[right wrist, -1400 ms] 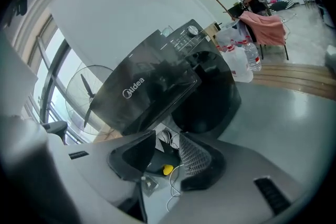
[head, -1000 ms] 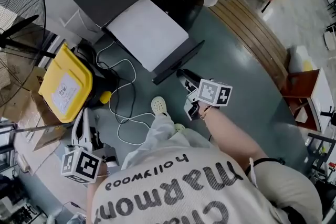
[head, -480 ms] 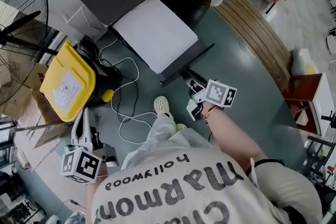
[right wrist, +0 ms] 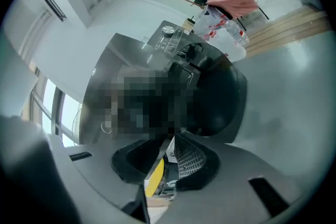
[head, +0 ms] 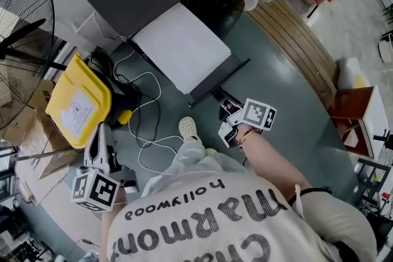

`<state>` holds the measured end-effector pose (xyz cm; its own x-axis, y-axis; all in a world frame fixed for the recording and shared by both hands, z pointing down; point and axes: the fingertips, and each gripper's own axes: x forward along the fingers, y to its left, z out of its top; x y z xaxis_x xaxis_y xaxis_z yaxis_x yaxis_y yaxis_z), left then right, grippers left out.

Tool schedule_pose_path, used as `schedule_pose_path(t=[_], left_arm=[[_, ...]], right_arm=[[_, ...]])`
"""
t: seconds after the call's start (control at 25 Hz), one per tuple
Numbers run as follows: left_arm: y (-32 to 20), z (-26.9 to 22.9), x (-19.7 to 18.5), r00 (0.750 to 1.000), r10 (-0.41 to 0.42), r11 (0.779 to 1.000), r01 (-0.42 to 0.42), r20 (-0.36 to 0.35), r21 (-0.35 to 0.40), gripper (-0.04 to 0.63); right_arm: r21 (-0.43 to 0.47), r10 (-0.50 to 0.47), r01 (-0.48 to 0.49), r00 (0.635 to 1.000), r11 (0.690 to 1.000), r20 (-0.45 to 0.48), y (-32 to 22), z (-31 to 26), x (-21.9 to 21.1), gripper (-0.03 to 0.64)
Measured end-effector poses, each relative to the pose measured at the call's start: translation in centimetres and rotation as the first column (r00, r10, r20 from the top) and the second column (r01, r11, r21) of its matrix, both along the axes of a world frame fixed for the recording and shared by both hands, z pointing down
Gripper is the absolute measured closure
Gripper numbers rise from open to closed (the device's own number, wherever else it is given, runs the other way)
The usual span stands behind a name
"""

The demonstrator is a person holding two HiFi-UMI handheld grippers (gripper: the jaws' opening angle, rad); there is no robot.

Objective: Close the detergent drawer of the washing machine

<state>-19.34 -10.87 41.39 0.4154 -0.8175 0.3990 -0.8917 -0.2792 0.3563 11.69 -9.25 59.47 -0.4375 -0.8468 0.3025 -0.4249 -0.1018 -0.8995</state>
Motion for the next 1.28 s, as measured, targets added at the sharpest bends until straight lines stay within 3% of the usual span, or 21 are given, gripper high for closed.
schedule_pose_path(t=[0.52,1.28], left_arm=[[-4.6,-0.7,0.1,0.999,0.039,0.998,-0.038,-0.012,0.04,0.588],[-12.7,-1.8,2.1,0.989,0.133,0.988,-0.128,-0.059,0.09,0.588]], right_arm=[[-0.073,0.051,-0.045,0.995,0.996,0.082,0.0,-0.4,0.6,0.529],[-0.126,0.018,-0.007,0.996,0.992,0.088,-0.6,-0.5,0.7,0.531]])
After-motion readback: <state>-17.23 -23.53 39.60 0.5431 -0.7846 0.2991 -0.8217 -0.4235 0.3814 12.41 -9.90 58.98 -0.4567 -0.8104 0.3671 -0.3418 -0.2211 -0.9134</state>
